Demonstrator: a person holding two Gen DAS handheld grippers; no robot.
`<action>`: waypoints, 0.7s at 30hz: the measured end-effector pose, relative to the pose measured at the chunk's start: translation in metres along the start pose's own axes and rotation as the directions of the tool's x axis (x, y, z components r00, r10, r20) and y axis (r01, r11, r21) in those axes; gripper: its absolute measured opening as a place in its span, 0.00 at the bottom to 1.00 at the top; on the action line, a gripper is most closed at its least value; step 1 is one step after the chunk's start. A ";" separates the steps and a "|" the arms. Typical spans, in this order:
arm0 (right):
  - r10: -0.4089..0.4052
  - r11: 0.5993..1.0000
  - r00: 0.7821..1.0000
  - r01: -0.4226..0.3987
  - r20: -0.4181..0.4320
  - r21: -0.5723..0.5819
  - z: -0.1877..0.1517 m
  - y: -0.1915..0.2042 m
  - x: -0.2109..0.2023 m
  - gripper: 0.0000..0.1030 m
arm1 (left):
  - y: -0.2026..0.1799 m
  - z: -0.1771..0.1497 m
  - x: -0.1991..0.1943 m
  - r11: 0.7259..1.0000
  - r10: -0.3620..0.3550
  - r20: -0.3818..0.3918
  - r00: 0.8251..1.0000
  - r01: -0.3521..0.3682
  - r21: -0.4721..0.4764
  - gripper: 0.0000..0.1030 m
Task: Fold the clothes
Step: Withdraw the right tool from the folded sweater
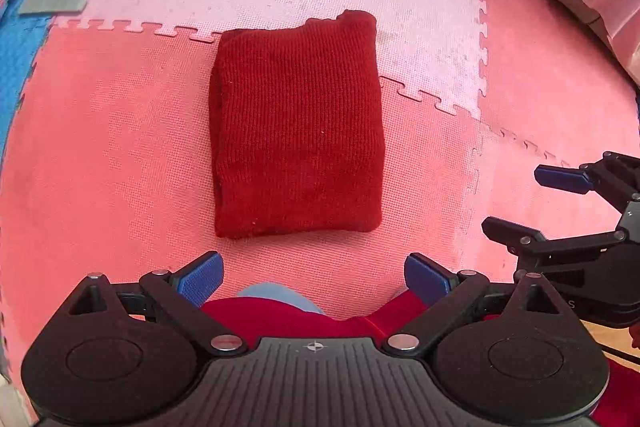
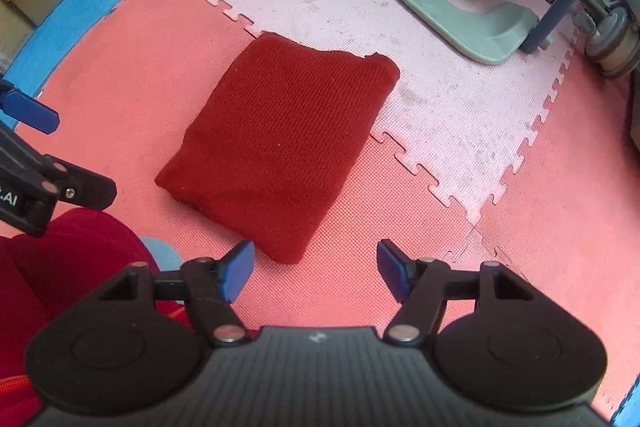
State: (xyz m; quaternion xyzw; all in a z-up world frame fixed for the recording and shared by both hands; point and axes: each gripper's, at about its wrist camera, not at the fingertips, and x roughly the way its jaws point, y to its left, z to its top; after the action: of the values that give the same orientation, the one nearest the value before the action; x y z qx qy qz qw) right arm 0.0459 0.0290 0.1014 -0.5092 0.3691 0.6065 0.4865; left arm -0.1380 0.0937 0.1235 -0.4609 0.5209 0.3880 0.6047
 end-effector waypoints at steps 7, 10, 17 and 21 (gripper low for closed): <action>0.045 0.996 0.999 -0.045 -0.006 -0.082 -0.017 -0.015 -0.014 0.67 | -0.040 -0.035 0.005 0.998 -0.008 -0.035 0.999 0.006 -0.057 0.95; 0.053 0.995 0.999 -0.053 0.007 -0.090 -0.017 -0.013 -0.015 0.68 | -0.046 -0.043 0.000 0.998 0.010 -0.037 0.999 -0.012 -0.064 0.95; 0.056 0.993 0.998 -0.054 0.017 -0.107 -0.013 -0.005 -0.014 0.69 | -0.036 -0.034 -0.008 0.998 0.029 -0.011 1.000 -0.030 -0.048 0.95; 0.060 0.997 0.998 -0.060 0.007 -0.047 -0.010 -0.005 -0.012 0.69 | -0.025 -0.023 -0.010 0.999 0.043 -0.004 0.999 -0.043 -0.013 0.95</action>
State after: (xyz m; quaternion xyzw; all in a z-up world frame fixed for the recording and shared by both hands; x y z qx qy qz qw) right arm 0.0531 0.0185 0.1111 -0.5067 0.3678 0.6314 0.4575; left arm -0.1221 0.0647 0.1366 -0.4542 0.5291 0.4036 0.5923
